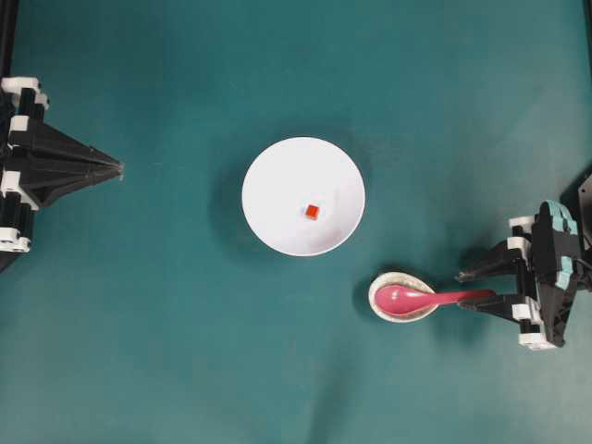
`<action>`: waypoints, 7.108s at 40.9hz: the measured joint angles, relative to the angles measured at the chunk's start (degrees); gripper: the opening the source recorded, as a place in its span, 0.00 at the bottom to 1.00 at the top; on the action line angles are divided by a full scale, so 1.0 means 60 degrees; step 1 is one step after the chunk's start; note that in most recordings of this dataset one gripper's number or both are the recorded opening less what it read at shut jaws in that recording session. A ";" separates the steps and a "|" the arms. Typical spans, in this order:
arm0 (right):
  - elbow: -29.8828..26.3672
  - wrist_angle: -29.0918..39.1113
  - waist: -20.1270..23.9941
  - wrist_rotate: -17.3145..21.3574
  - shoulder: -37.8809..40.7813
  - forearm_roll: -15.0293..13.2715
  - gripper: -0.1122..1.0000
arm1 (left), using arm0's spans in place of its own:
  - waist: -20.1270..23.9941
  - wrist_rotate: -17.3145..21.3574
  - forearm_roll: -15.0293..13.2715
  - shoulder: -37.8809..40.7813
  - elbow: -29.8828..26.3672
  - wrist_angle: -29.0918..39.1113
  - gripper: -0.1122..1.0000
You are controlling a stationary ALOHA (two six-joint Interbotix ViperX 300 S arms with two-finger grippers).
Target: Grip the spoon and scoop the red block from the bowl with right arm.
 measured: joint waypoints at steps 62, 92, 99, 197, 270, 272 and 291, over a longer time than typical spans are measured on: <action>-0.0029 -0.0234 0.0425 0.0205 0.0615 0.0015 0.34 | 0.0000 -0.0308 -0.0015 0.0000 0.0000 0.0293 0.10; -0.0322 -0.0117 0.0425 0.0088 -0.1099 -0.0015 0.30 | 0.0000 -0.0293 -0.0015 0.0015 0.0000 0.0322 0.10; -0.0366 0.0234 0.0352 0.0000 -0.1699 -0.0015 0.30 | 0.0000 -0.0293 -0.0015 0.0015 0.0000 0.0322 0.10; -0.2271 1.0166 -0.5332 0.1436 -0.3208 -0.1128 0.22 | 0.0000 -0.0234 -0.0015 0.0015 0.0000 0.0674 0.10; -0.0132 0.2271 -0.1348 0.1406 -0.2329 -0.3208 0.61 | 0.0000 -0.0293 0.0000 0.0015 0.0000 0.0996 0.10; -0.0088 0.1729 -0.1040 0.1406 -0.2007 -0.2915 0.61 | 0.0000 -0.0293 0.0000 0.0015 0.0000 0.1011 0.10; -0.0088 -0.1055 0.1157 0.1421 0.1055 0.0322 0.61 | -0.0015 -0.0293 0.0000 0.0015 0.0000 0.1040 0.10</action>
